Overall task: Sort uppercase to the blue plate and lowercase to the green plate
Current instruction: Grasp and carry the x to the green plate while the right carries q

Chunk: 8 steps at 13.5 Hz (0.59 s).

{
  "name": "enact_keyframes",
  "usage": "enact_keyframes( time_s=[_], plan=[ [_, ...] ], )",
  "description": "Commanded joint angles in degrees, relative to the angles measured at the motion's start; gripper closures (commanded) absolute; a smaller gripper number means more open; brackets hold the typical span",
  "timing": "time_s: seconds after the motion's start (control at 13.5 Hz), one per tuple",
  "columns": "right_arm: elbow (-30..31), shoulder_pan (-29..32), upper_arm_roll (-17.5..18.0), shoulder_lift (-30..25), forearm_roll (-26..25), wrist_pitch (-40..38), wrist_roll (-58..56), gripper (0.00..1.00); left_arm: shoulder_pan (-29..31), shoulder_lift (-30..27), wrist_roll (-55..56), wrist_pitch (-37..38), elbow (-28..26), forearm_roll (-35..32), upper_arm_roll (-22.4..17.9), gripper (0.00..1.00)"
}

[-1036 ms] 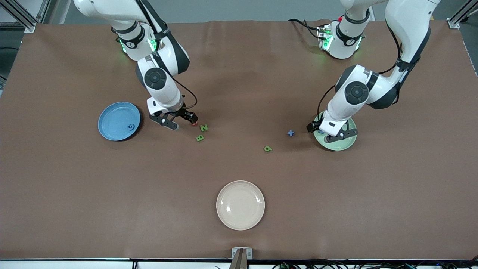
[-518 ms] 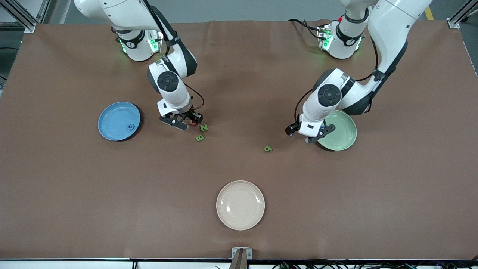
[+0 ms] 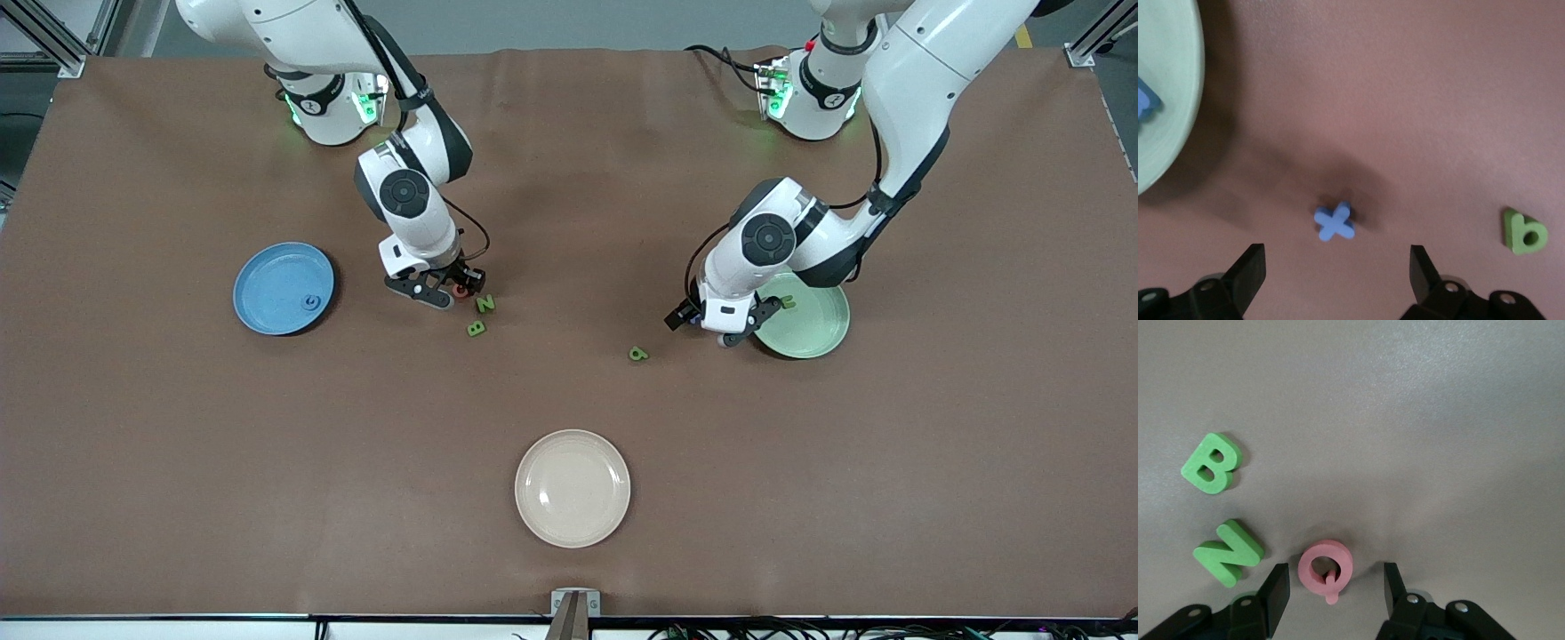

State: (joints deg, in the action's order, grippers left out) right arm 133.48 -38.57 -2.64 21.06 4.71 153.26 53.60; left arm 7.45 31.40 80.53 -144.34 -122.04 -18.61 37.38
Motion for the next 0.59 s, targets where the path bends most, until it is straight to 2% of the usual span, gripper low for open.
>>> enact_keyframes(
  time_s=[0.0,0.3,0.44,0.52],
  plan=[
    [0.1,-1.0,-0.4,0.8,0.5,1.5,0.6,0.35,-0.6,2.3,4.1,-1.4,1.4,-4.0,-0.7,0.08],
    [0.0,-0.9,-0.4,1.1,0.5,1.8,0.6,0.41,-0.7,3.8,5.9,-1.5,2.2,-5.6,-0.8,0.17],
    [0.0,-0.7,-0.4,1.0,0.5,1.7,0.6,0.52,-0.9,3.8,6.0,-1.5,2.2,-5.6,-0.9,0.25],
    [0.0,-0.6,-0.4,1.0,0.5,1.6,0.5,0.61,-1.0,3.9,6.0,-1.5,2.2,-5.6,-1.2,0.3]
  ],
)
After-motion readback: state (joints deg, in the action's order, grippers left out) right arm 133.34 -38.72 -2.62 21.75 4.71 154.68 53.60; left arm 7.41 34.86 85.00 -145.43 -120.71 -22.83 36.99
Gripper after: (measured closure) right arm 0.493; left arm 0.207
